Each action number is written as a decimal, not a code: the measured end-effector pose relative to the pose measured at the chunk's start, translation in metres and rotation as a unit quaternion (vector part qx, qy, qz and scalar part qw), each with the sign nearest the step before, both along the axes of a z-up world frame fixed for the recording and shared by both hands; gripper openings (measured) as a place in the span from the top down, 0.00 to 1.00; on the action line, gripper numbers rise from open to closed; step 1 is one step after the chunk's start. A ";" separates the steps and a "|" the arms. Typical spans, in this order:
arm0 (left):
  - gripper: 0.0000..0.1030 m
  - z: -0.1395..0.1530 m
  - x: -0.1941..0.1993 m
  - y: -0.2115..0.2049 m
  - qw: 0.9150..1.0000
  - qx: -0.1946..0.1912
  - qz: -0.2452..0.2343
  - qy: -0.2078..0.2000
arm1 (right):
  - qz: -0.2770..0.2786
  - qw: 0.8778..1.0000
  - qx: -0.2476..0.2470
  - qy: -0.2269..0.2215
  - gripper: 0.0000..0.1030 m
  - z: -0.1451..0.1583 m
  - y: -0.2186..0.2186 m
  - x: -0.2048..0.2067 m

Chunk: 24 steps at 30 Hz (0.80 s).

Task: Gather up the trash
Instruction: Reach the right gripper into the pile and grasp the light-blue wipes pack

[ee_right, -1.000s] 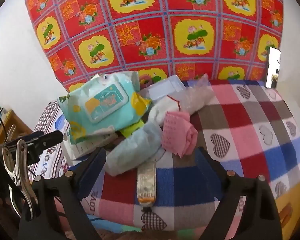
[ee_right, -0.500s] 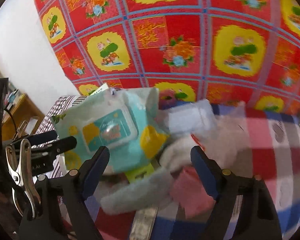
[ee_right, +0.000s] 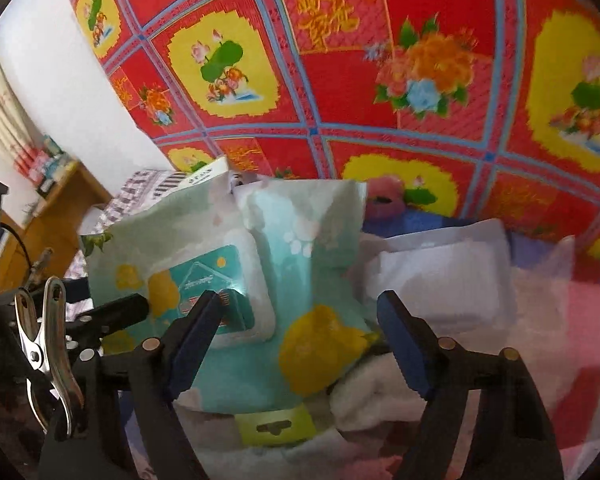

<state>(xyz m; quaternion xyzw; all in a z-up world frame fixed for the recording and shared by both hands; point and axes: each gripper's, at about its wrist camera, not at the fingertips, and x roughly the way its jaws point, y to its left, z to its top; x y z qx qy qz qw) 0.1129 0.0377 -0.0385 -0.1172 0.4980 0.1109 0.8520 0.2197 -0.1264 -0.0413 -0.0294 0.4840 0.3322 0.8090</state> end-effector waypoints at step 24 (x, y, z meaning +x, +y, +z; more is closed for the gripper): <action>0.63 0.025 -0.007 0.001 1.000 -0.007 -0.010 -0.025 | -0.008 0.998 0.035 -0.052 0.69 0.040 -0.015 -0.051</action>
